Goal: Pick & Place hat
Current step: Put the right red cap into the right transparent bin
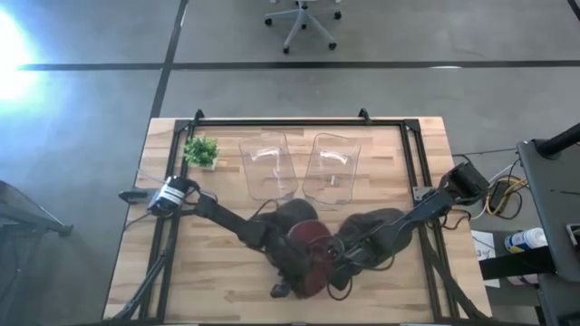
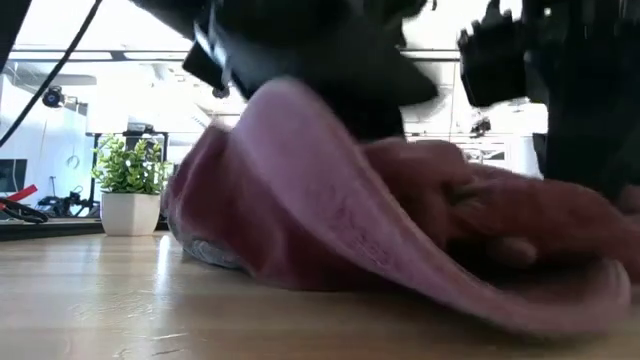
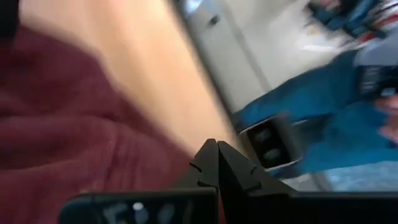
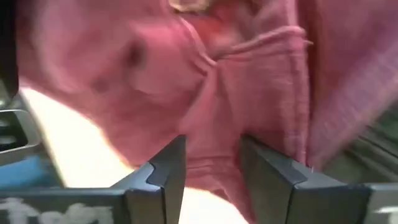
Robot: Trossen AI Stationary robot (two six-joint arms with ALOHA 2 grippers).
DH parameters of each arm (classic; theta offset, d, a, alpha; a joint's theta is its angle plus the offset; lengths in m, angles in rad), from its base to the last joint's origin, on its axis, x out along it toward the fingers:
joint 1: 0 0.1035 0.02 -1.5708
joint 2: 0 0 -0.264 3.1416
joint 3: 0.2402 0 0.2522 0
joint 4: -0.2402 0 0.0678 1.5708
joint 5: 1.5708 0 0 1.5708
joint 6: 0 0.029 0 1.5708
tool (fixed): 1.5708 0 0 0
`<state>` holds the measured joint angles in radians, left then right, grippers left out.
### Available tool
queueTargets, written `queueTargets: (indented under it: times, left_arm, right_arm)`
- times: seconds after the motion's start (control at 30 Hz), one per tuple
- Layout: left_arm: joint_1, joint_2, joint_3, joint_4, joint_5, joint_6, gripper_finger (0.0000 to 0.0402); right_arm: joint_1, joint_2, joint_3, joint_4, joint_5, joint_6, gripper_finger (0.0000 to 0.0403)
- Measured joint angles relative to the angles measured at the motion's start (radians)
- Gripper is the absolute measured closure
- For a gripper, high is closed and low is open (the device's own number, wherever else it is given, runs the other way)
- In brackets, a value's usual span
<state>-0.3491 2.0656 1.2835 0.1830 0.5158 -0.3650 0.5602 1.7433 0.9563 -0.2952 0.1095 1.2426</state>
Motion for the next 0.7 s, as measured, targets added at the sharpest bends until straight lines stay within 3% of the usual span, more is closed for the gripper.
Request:
queueTargets:
  times: [0.23, 0.43, 0.57, 0.7]
  left_arm:
    - [-0.004, -0.034, -0.017, -0.265, -0.238, 0.065, 0.0401]
    - [-0.026, -0.056, -0.037, -0.272, -0.257, 0.02, 0.0401]
    - [-0.058, -0.136, -0.039, -0.299, -0.267, -0.014, 0.0401]
    - [-0.074, -0.247, -0.049, -0.315, -0.443, 0.039, 0.0401]
  right_arm:
    - [0.018, -0.003, -0.076, 0.011, 0.017, 0.056, 0.0262]
    - [0.025, -0.011, -0.093, 0.014, 0.025, 0.069, 0.0269]
    - [0.037, -0.033, -0.092, -0.013, -0.017, 0.053, 0.0272]
    - [0.058, -0.071, -0.098, -0.067, -0.041, 0.061, 0.0271]
